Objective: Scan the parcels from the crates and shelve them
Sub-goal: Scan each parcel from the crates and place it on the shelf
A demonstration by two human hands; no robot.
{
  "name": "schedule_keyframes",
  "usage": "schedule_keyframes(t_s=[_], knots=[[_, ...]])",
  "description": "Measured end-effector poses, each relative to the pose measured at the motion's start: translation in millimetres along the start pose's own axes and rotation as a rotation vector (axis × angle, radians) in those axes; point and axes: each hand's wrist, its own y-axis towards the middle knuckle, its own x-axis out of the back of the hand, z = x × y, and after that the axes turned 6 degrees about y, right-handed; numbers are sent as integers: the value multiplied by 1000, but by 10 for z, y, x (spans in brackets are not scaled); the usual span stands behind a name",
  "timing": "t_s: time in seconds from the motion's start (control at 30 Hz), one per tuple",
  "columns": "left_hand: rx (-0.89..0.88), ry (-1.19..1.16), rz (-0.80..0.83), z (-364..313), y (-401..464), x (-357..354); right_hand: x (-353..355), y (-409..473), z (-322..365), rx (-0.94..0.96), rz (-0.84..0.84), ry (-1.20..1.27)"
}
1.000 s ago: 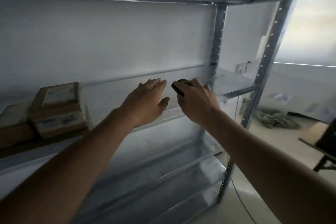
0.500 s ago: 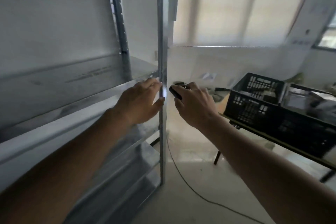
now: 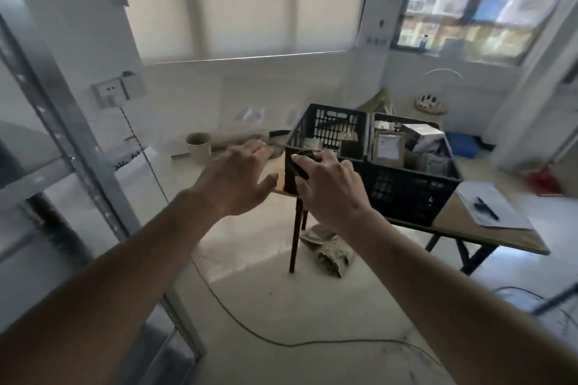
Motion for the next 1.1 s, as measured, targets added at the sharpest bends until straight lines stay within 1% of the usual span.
schedule_keyframes(t_s=[0.23, 0.43, 0.63, 0.8, 0.9, 1.03, 1.1], knots=[[-127, -69, 97, 24, 1299, -684, -206, 821, -813, -200, 9, -1], [-202, -62, 192, -103, 2169, -1158, -375, 1375, -1442, -295, 18, 18], [-183, -108, 267, -175, 2993, -1737, -660, 2087, -2099, -304, 33, 82], [-98, -89, 351, -237, 3715, -2231, -959, 2845, -2668, -271, 59, 127], [-42, -78, 438, -270, 4135, -2482, -1144, 3266, -2957, -289, 117, 168], [32, -68, 493, -256, 4575, -2804, -1406, 3746, -3243, -257, 197, 200], [57, -66, 547, -250, 4746, -2952, -1537, 3941, -3358, -260, 231, 206]])
